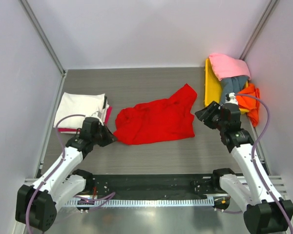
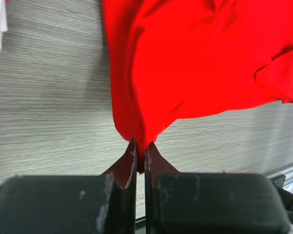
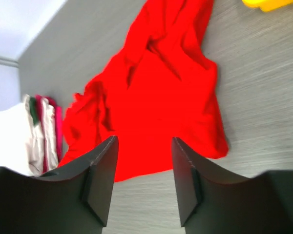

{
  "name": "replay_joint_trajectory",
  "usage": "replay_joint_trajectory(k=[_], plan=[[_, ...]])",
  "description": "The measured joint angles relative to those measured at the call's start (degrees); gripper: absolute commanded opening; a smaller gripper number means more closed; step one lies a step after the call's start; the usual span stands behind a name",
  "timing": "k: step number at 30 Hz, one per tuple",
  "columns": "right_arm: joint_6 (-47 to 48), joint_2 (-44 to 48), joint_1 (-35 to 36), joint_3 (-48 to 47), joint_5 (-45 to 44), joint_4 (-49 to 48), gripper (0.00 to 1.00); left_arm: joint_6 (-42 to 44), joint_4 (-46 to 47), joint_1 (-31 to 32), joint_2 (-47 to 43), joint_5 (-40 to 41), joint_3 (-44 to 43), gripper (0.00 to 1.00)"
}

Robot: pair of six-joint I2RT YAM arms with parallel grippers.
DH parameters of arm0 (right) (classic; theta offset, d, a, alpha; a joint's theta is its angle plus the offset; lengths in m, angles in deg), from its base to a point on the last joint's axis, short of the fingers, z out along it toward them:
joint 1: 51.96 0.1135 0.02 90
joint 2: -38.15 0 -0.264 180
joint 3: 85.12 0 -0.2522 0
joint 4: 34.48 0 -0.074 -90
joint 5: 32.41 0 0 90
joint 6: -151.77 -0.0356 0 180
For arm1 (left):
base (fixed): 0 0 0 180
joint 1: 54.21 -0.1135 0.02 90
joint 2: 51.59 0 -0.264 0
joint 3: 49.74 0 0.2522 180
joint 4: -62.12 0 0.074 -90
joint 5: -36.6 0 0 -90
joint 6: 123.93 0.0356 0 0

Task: Fold and stack the t-shirts
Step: Flatten the tshirt out

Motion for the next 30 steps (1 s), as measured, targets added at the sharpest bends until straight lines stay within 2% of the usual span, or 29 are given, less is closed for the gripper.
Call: replay_joint_trajectory(k=[1, 4, 6, 10, 13, 22, 27, 29, 30], plan=[[1.6, -1.0, 0.1, 0.0, 0.4, 0.6, 0.46, 0.0, -0.1, 0.0, -0.7, -0.5, 0.9, 0.01], [5.2, -5.1, 1.6, -0.2, 0.6, 1.0, 0.45, 0.0, 0.7, 0.0, -2.8, -0.8, 1.0, 0.0], [7.3, -9.8, 6.1, -1.2, -2.1, 2.2, 0.46, 0.0, 0.9, 0.0, -4.2, -0.6, 0.9, 0.0], [10.7, -19.2, 19.9, -4.5, -8.3, 4.2, 0.47, -0.1, 0.7, 0.0, -4.7, 0.3, 0.3, 0.01], [12.5, -25.4, 26.0, -8.2, -12.3, 4.5, 0.47, -0.1, 0.4, 0.0, -4.3, 0.6, 0.1, 0.0], [15.3, -42.4, 30.7, -15.5, -21.2, 4.1, 0.48, -1.1, 0.3, 0.0, -4.0, 0.6, 0.5, 0.0], [15.5, -47.6, 32.4, -16.3, -23.3, 4.0, 0.49, -1.3, 0.5, 0.0, -3.8, -0.1, 0.6, 0.0], [15.5, -48.9, 32.6, -16.4, -23.5, 3.9, 0.46, -1.3, 0.5, 0.0, -3.5, -0.4, 0.6, 0.0], [15.5, -49.4, 32.6, -16.5, -23.6, 3.8, 0.36, -1.2, 0.5, 0.0, -3.2, -0.5, 0.6, 0.0]])
